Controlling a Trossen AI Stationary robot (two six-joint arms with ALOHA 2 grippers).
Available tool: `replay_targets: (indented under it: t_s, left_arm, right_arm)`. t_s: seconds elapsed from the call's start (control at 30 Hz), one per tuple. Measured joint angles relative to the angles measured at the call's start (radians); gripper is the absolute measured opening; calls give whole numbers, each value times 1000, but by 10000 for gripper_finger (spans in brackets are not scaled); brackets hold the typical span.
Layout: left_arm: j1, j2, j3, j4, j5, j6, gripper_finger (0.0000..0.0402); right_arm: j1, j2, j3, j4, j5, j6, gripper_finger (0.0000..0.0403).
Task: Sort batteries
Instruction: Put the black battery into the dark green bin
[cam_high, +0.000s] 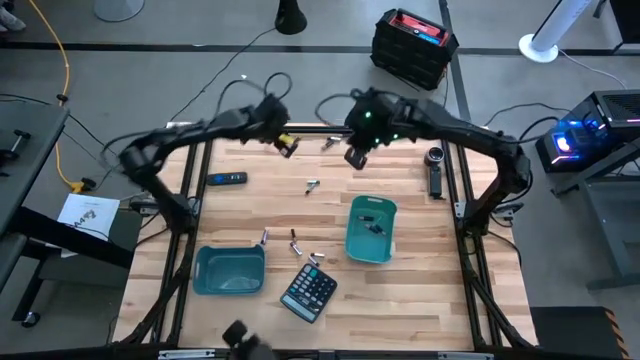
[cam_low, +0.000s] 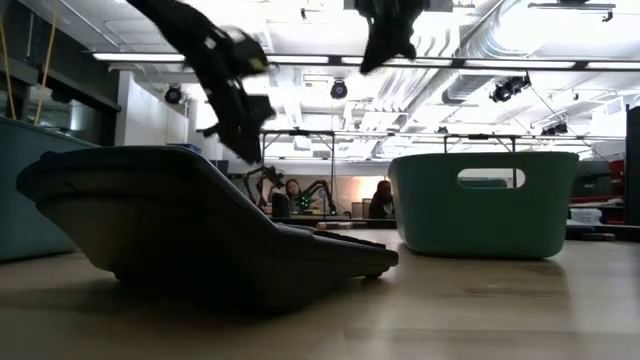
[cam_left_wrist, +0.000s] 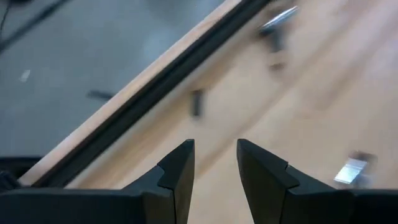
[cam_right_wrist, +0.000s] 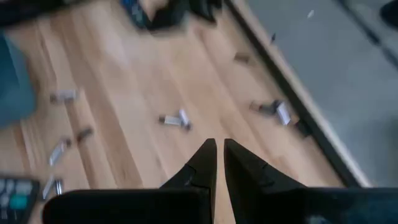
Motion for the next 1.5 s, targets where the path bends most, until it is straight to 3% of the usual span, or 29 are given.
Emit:
replay_targets:
  t_s: [0.13, 0.33, 0.83, 0.97, 1.13, 1.33, 1.5]
  left_arm:
    - [55, 203, 173, -101, -2, 19, 116]
    - [83, 404, 358, -188, 103, 10, 116]
    - [76, 598, 429, -195, 53, -7, 116]
    - [85, 599, 429, -212, 98, -1, 96]
    - [77, 561, 425, -253, 121, 32, 16]
    - [30, 415, 419, -272, 156, 90, 9]
    - [-100, 265, 353, -212, 342, 179, 8]
  right_arm:
    - [0, 0, 110, -36, 43, 8, 25]
    - [0, 0, 178, -76, 57, 69, 25]
    - [57, 2, 177, -96, 63, 130, 24]
    - [72, 2, 176, -95, 64, 141, 24]
    - [84, 2, 176, -95, 69, 115, 24]
    - [74, -7, 176, -108, 88, 86, 24]
    - [57, -67, 176, -141, 100, 68, 24]
